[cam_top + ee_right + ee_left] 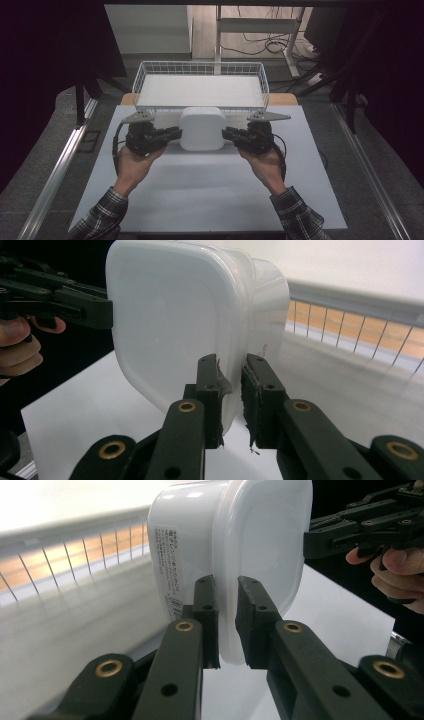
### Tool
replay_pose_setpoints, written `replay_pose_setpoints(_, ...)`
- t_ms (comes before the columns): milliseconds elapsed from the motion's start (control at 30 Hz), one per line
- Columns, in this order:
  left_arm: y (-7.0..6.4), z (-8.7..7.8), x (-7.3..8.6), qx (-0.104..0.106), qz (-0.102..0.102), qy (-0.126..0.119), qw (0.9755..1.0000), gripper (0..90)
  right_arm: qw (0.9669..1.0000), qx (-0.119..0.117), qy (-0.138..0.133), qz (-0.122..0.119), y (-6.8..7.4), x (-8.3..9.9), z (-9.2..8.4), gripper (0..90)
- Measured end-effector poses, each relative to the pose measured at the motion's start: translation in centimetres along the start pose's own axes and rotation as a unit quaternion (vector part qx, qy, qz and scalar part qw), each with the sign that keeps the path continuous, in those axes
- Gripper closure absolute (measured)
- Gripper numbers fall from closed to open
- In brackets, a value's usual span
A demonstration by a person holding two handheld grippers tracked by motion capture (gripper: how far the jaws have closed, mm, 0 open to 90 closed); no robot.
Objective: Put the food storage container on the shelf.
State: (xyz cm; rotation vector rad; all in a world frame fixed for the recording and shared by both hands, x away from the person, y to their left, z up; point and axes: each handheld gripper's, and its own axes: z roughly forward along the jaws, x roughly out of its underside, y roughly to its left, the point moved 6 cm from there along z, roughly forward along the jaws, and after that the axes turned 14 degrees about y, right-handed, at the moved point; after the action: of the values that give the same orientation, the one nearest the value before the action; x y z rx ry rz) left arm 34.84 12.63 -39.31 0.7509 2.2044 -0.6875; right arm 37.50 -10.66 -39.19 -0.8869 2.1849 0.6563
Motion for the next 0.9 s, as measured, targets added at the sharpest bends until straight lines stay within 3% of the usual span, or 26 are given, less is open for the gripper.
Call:
replay_pose_setpoints(533,2.2,-3.0,-6.6,0.003,0.005,-0.024,0.9997,80.5,0.9992,0.016,-0.034,-0.012,-0.5,-7.6,-1.9,77.9)
replay_pose_setpoints(700,3.1,-2.8,-7.8,0.001,0.004,-0.021,0.9998,80.5,0.999,0.024,-0.036,-0.01,-1.2,-9.0,-1.8,77.8)
replay_pose_setpoints(900,4.4,-1.8,-8.9,0.001,-0.015,-0.012,0.9998,80.0,0.9994,0.027,-0.022,0.005,-2.7,-10.2,-0.8,77.5)
